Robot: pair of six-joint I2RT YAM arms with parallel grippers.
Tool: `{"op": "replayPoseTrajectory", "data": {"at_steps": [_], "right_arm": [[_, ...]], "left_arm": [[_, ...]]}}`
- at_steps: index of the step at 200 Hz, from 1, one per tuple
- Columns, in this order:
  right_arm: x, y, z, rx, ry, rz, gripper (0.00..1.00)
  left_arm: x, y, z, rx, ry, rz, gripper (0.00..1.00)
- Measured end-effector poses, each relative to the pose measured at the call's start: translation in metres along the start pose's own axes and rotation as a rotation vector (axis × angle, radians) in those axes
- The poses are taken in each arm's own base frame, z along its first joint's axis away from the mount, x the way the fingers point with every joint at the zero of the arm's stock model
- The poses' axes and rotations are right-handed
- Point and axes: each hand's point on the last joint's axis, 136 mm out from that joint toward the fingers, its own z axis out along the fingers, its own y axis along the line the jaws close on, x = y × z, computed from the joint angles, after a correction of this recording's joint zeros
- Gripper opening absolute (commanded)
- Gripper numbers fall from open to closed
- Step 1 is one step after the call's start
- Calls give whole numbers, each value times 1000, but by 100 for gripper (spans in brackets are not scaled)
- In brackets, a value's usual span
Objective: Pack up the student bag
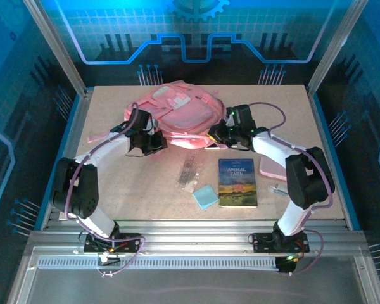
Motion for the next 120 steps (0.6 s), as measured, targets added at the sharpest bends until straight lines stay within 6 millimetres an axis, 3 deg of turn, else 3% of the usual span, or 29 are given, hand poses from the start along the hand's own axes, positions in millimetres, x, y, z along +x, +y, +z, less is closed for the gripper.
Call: {"op": "replayPoseTrajectory", "data": {"at_steps": [9, 18, 34, 52, 69, 95, 120], "right_arm": [[0, 3, 0, -9, 6, -4, 19], [-1, 3, -1, -9, 2, -10, 44], [-9, 0, -4, -8, -13, -10, 65], [-14, 2, -8, -8, -21, -26, 74], [-12, 5, -15, 6, -14, -55, 78], [-6, 6, -39, 56, -24, -122, 81], [-10, 3, -70, 103, -79, -183, 82]], "left_arm": [[-1, 1, 0, -4, -2, 1, 35], [-5, 9, -2, -34, -17, -16, 54], [-17, 29, -9, -89, -58, -58, 67], [-25, 43, -21, -146, -102, -77, 70], [-26, 39, -35, -168, -141, -55, 71], [-29, 12, -58, -145, -217, 36, 73], [-26, -31, -60, -111, -239, 175, 74]]}}
